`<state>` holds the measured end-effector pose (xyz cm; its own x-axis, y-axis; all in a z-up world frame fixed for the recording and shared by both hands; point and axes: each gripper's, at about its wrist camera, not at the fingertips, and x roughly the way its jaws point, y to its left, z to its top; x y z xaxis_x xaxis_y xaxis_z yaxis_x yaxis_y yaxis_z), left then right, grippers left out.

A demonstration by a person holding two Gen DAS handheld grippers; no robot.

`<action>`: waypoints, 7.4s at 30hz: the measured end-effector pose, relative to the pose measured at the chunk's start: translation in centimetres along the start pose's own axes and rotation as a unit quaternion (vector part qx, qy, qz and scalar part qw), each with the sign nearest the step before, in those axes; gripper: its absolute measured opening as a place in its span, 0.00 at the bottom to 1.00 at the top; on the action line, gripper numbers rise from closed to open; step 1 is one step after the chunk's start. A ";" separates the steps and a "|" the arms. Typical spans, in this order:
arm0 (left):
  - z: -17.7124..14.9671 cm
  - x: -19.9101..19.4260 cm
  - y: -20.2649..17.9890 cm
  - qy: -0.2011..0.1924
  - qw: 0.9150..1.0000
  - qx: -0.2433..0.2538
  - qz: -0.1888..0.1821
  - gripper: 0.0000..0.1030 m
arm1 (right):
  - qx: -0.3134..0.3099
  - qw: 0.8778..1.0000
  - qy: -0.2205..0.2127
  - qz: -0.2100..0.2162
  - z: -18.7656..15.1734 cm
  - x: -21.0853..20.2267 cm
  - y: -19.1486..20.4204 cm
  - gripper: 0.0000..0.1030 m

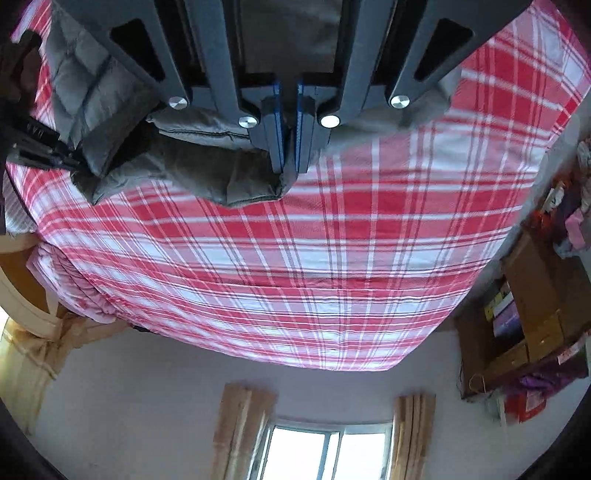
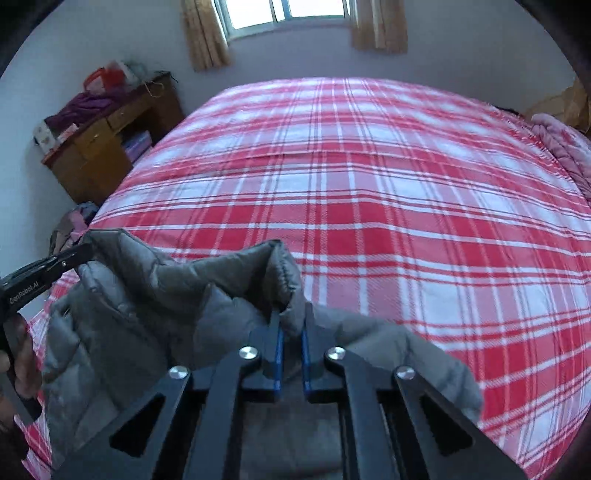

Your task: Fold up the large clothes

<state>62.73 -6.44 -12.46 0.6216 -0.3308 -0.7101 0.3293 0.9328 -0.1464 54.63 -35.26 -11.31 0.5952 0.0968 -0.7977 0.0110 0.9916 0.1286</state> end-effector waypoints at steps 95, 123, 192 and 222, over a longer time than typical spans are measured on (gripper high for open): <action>-8.0 8.0 -4.7 0.030 0.991 -0.013 0.130 0.99 | 0.020 0.997 -0.046 -0.063 -8.5 3.8 0.8 0.21; -8.2 8.4 -4.8 0.030 0.990 -0.008 0.136 0.99 | -0.003 0.995 -0.039 -0.096 -8.6 4.5 1.8 0.21; -33.2 -44.1 -0.2 -0.148 0.988 -0.020 -0.045 0.08 | 0.073 0.962 -0.245 0.092 -40.1 -44.5 -2.7 0.07; -16.0 -15.5 8.3 0.001 0.992 -0.120 0.029 0.44 | 0.152 0.982 -0.101 -0.048 -19.2 -13.2 -8.7 0.44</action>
<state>44.49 8.71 -13.72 0.6328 -0.2760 -0.7235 0.1149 0.9574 -0.2648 31.24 -43.55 -13.21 0.7270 -0.0450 -0.6852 0.2953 0.9213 0.2529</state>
